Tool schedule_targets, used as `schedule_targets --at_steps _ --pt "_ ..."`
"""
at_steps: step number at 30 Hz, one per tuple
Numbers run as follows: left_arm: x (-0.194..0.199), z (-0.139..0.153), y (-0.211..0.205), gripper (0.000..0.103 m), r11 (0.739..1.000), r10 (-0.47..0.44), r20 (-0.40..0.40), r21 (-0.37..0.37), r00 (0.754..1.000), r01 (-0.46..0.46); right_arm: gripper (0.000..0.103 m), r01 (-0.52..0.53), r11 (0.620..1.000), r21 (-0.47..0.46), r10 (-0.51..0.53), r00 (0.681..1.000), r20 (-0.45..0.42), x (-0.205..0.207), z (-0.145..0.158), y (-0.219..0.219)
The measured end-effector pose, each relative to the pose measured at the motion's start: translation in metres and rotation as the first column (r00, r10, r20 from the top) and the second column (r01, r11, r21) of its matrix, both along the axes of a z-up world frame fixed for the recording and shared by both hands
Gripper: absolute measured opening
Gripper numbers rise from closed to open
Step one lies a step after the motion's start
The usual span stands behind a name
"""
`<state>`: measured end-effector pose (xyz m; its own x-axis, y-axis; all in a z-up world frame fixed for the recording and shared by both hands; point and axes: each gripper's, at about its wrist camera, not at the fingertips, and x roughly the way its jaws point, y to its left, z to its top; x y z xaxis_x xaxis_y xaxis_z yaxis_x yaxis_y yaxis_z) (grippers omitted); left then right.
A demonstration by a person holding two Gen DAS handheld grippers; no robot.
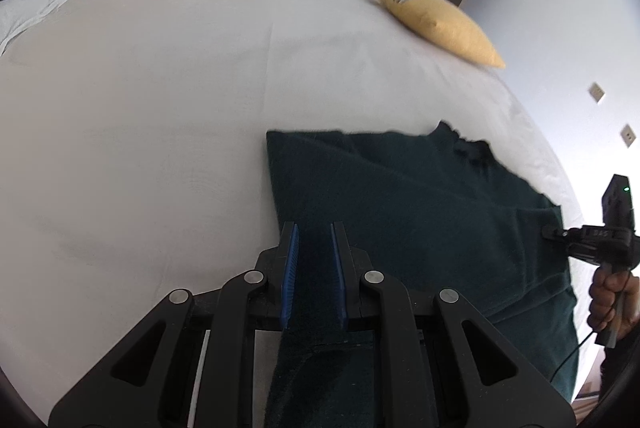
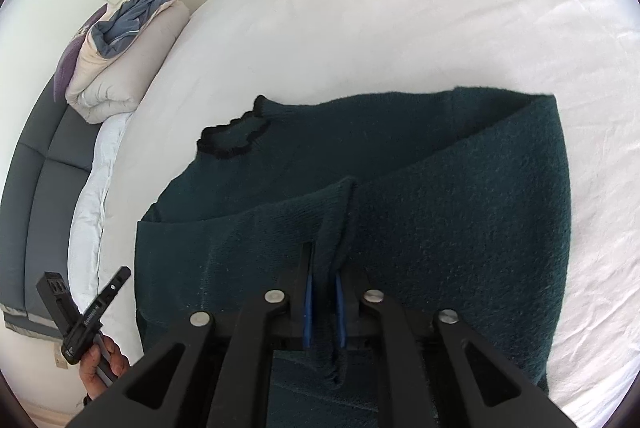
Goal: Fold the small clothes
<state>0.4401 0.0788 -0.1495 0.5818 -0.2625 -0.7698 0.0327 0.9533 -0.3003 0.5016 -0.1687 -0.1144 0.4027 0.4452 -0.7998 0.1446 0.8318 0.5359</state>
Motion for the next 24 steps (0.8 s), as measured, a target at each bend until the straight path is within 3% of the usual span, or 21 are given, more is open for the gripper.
schedule_targets --at_steps 1,2,4,6,7,10,17,24 --pt "0.001 -0.005 0.0 0.015 1.0 0.002 -0.009 0.002 1.0 -0.002 0.017 0.014 1.0 0.014 -0.014 1.0 -0.01 -0.002 -0.001 -0.002" --pt "0.002 -0.009 0.0 0.015 1.0 0.002 -0.015 0.004 1.0 -0.002 0.028 0.028 0.999 0.041 -0.027 0.999 -0.024 -0.005 -0.003 -0.004" --pt "0.001 -0.014 -0.001 0.015 1.0 0.0 -0.02 0.011 1.0 0.0 0.037 0.033 0.997 0.071 -0.033 0.999 -0.01 -0.012 -0.001 -0.005" --pt "0.0 -0.018 -0.002 0.015 1.0 -0.003 -0.021 0.022 1.0 0.004 0.037 0.019 0.999 0.04 -0.019 1.0 0.005 -0.015 0.001 -0.002" --pt "0.0 -0.019 -0.003 0.015 1.0 -0.004 -0.021 0.028 1.0 0.005 0.037 0.006 1.0 0.018 -0.006 1.0 0.01 -0.015 0.002 0.001" --pt "0.0 -0.02 -0.006 0.015 0.999 -0.005 -0.023 0.047 1.0 0.006 0.011 0.006 0.999 -0.036 -0.007 1.0 -0.005 -0.012 0.002 0.001" --pt "0.0 -0.023 -0.009 0.015 0.997 -0.019 -0.033 0.074 0.999 0.021 0.01 0.061 0.998 -0.02 -0.061 0.998 0.005 -0.009 -0.008 -0.011" --pt "-0.005 -0.019 -0.007 0.015 0.997 -0.008 -0.04 0.082 0.999 0.012 0.01 0.028 0.994 -0.108 -0.027 0.999 0.017 -0.009 -0.002 -0.004"
